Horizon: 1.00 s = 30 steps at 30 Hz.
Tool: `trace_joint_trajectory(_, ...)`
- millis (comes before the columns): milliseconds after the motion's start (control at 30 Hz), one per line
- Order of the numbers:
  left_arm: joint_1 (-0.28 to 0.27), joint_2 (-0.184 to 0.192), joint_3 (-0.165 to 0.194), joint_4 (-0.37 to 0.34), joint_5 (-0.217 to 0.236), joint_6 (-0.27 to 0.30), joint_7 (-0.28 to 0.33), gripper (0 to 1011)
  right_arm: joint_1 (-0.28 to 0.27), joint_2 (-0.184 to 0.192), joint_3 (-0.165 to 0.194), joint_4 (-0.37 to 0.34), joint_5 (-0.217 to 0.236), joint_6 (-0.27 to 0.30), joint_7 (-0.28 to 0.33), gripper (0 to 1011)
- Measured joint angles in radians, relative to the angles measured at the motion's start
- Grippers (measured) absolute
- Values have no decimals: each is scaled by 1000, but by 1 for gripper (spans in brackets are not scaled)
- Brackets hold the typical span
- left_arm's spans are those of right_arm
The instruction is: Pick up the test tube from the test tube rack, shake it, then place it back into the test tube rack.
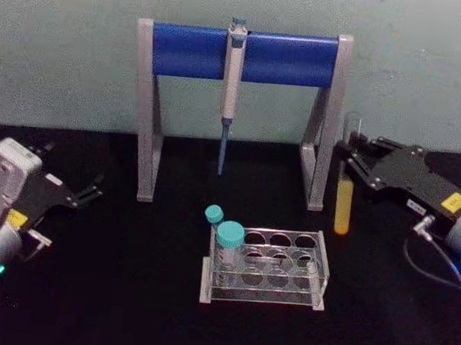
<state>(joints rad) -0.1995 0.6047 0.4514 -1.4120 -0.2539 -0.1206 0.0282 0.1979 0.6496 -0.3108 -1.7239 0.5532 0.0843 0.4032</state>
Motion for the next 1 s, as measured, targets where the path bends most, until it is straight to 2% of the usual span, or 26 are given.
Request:
trace_joint_trajectory(233,0,0,0,0,0,0,0,1001,23,-63,-9,25,-85,-25,-76,229)
trace_joint_trajectory(400,0,0,0,0,0,0,0,1001,39,-109,-15,54,-106,-49,-86,229)
trace_joint_trajectory(567,0,0,0,0,0,0,0,1001,51,-155,-23,90,-105,-81,-56,229)
trace_joint_trajectory(633,0,0,0,0,0,0,0,1001,54,-165,-25,99,-98,-90,-38,229)
trace_joint_trajectory(767,0,0,0,0,0,0,0,1001,60,-185,-23,122,-44,-116,46,229)
trace_joint_trajectory(867,0,0,0,0,0,0,0,1001,62,-186,-20,130,4,-123,101,229)
trace_joint_trajectory(900,0,0,0,0,0,0,0,1001,62,-186,-20,130,4,-123,101,229)
trace_joint_trajectory(1000,0,0,0,0,0,0,0,1001,62,-171,-22,128,53,-116,154,229)
